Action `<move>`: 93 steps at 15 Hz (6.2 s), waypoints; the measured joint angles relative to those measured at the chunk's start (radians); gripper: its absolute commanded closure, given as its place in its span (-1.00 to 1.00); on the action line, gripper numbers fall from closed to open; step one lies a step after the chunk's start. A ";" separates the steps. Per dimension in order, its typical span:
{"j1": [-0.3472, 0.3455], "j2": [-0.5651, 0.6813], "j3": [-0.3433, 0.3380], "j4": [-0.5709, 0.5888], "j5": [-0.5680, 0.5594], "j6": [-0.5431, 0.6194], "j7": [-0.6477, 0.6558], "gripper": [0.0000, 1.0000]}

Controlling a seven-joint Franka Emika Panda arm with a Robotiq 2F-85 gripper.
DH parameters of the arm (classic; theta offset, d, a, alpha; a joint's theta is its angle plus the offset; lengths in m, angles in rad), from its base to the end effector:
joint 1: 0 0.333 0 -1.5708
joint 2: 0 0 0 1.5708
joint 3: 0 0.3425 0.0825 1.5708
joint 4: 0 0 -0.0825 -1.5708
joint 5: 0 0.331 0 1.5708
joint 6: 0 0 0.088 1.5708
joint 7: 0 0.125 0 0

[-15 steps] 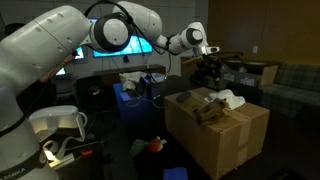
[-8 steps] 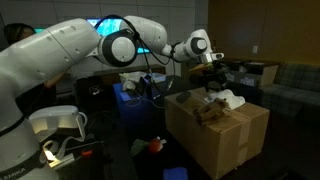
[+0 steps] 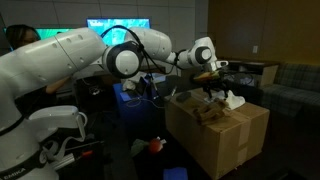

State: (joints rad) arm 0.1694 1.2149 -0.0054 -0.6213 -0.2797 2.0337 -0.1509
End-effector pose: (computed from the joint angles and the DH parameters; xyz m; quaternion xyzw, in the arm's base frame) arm 0.7946 0.1137 0.2653 0.9647 0.2054 0.0986 0.1319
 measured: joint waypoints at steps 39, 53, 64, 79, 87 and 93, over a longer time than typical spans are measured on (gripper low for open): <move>0.095 -0.104 0.008 0.182 0.051 -0.304 -0.038 0.80; 0.082 -0.210 -0.011 0.178 0.090 -0.785 0.205 0.80; 0.104 -0.249 -0.001 0.176 0.224 -1.104 0.456 0.80; -0.082 -0.286 -0.004 -0.423 0.312 -1.194 0.435 0.80; -0.187 -0.427 -0.093 -0.805 0.315 -0.649 0.435 0.80; -0.219 -0.546 -0.137 -1.118 0.276 -0.184 0.434 0.79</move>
State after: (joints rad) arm -0.0492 0.6691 -0.1423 -1.7392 -0.0035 1.8502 0.2833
